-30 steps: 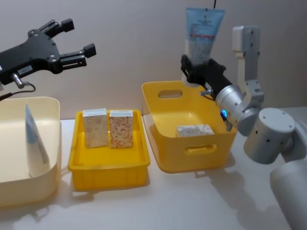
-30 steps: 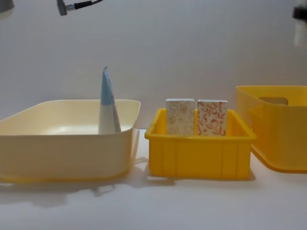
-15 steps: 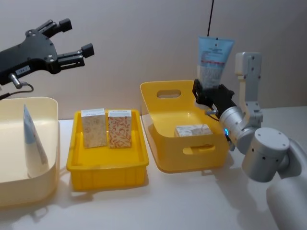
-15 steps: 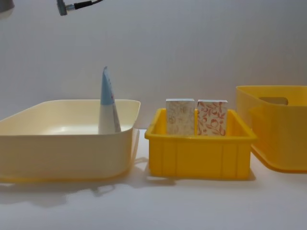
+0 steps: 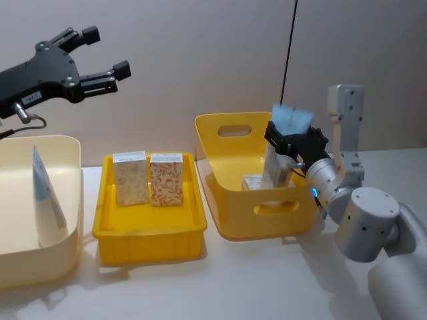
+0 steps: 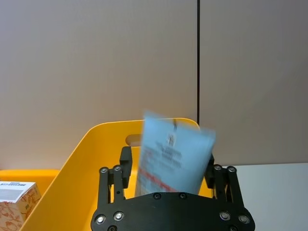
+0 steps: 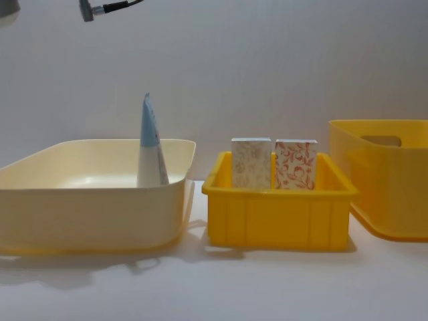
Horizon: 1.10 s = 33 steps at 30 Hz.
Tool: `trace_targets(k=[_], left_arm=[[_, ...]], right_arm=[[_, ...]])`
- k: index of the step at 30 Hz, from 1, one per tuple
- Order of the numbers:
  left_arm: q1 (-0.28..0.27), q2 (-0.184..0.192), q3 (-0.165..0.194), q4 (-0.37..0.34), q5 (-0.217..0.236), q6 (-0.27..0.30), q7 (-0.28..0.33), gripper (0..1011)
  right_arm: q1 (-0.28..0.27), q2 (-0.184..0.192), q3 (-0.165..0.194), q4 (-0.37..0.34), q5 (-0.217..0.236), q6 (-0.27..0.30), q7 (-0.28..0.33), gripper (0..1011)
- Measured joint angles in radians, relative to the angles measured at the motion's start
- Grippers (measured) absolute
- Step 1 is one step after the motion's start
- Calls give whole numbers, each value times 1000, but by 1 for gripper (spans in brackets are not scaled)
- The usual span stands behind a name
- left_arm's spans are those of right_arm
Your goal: Bimanual collaborative sorting of washing and personal care products
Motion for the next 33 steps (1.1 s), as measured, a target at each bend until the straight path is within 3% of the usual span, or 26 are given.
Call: trace_targets(k=[7,33], left_arm=[[0,0,0,0,0,0,0,1003],[0,0,0,0,0,0,0,1004]], right_arm=[[-3,-3,2,4,-2,-1,-6,1001],[-6,-6,5,8,-4,-3,-12,1001]])
